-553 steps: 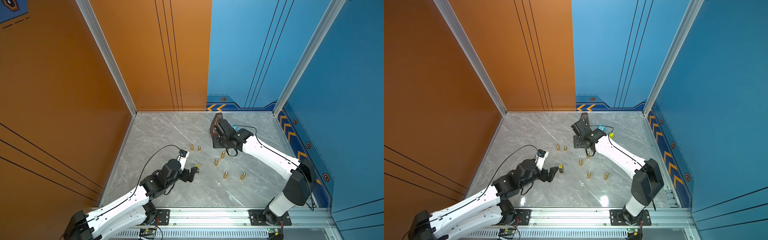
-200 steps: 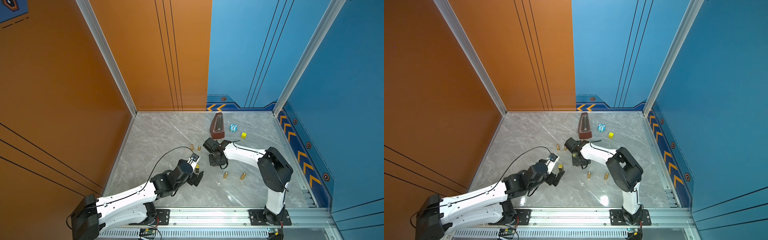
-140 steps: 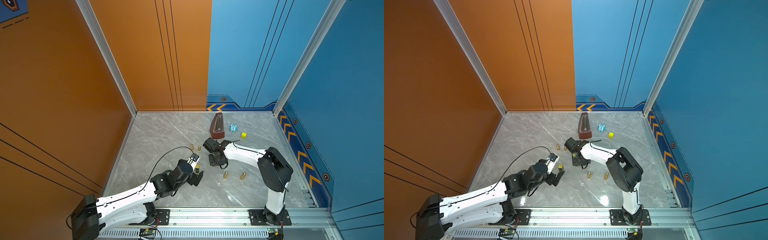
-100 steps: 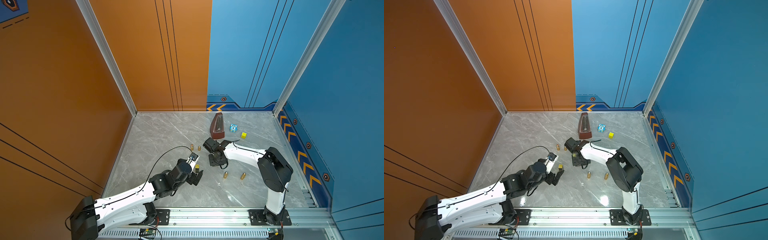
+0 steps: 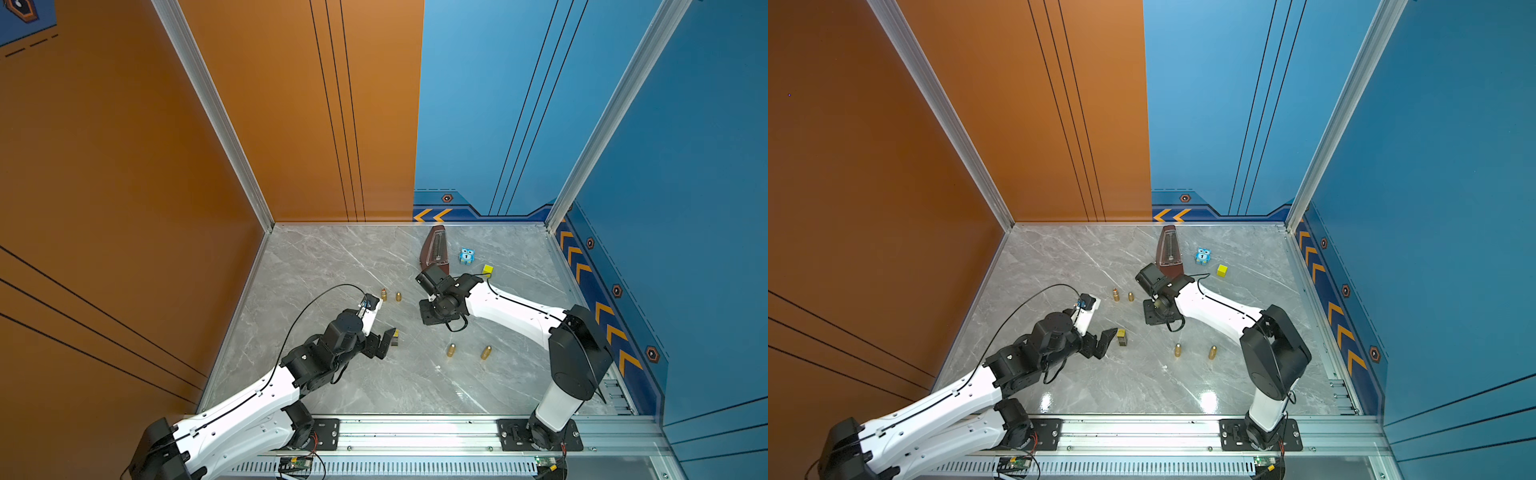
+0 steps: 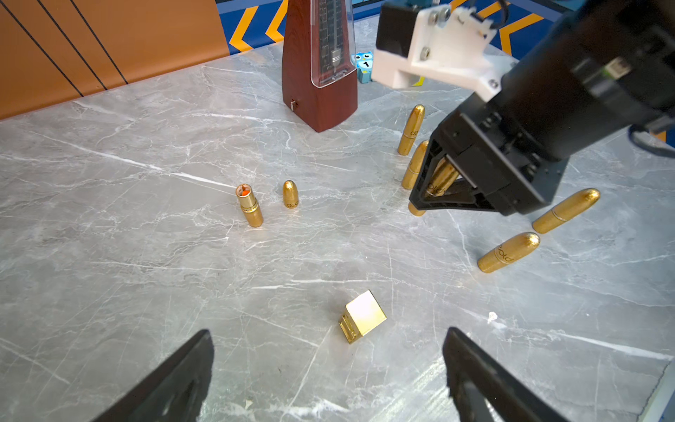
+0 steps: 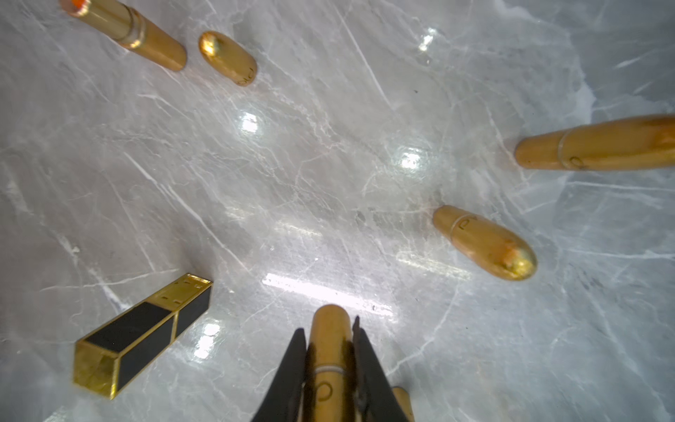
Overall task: Open the lipstick cap
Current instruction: Pick up the lipstick at the center of the board, then open the cover of the lipstick.
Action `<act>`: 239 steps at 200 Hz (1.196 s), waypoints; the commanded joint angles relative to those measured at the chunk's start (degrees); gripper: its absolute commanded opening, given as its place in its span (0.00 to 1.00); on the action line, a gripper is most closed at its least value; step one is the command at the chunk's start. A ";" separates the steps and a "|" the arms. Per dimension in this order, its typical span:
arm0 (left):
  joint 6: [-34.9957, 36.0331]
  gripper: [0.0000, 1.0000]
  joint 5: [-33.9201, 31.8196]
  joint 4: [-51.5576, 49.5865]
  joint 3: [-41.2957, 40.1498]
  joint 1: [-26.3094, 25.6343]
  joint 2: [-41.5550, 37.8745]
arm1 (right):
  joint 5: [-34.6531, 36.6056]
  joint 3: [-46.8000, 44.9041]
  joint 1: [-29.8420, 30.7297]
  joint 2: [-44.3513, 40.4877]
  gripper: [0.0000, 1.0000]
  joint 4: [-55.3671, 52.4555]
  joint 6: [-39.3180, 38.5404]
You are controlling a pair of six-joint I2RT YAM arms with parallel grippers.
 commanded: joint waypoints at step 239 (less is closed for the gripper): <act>8.25 0.39 27.55 24.11 0.46 5.34 15.10 | -38.36 3.75 -4.46 -5.60 0.14 6.46 2.48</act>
